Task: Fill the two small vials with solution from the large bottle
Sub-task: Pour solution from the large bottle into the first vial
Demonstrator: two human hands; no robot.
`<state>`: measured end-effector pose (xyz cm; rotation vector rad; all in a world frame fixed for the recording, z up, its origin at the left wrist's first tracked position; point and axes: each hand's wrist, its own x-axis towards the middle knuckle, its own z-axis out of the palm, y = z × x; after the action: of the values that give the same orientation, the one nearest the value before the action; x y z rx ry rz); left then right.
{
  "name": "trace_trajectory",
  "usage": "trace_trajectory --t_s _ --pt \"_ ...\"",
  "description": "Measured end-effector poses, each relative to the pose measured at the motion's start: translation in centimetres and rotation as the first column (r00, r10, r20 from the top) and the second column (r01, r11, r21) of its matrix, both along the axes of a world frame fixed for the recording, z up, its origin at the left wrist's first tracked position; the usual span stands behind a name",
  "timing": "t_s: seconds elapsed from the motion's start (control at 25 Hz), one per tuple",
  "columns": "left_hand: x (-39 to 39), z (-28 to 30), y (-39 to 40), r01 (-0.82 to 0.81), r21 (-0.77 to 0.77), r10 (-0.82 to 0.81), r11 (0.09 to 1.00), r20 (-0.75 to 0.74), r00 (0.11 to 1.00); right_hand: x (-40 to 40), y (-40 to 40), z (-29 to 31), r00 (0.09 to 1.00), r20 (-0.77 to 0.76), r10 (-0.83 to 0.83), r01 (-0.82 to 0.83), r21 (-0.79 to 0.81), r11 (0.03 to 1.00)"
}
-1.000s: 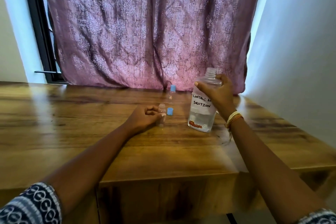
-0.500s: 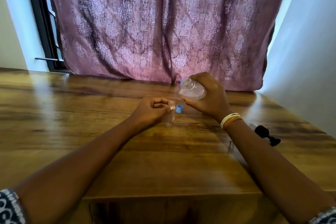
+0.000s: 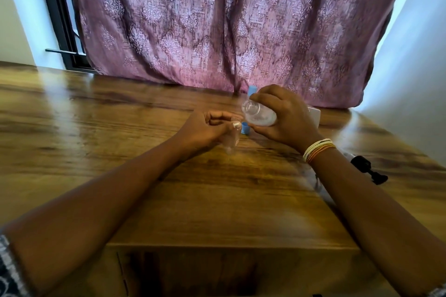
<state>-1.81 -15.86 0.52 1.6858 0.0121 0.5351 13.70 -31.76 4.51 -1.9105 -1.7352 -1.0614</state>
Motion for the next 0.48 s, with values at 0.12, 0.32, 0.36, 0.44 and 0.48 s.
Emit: trace_trajectory --t_s 0.12,0.32,0.36,0.44,0.48 --pt "-0.04 0.06 0.07 -0.004 0.016 0.004 1.0 -0.001 1.0 -0.06 0.06 0.06 0.999 0.036 -0.007 0.008 -0.005 1.0" --pt "-0.21 0.29 -0.08 -0.016 0.038 0.016 0.999 -0.003 1.0 -0.27 0.1 -0.07 0.999 0.052 -0.013 0.014 -0.01 1.0" --pt "-0.26 0.32 -0.14 -0.014 0.048 0.014 0.999 -0.001 1.0 -0.35 0.07 -0.07 0.998 0.059 -0.013 0.014 -0.01 1.0" --pt "-0.18 0.21 -0.08 -0.018 0.048 0.017 0.999 0.008 1.0 -0.52 0.05 -0.11 0.997 0.075 -0.019 0.019 -0.008 1.0" --pt "-0.05 0.09 0.03 -0.022 0.055 0.021 0.998 0.017 1.0 -0.61 0.08 -0.16 0.996 0.087 -0.025 0.026 -0.006 1.0"
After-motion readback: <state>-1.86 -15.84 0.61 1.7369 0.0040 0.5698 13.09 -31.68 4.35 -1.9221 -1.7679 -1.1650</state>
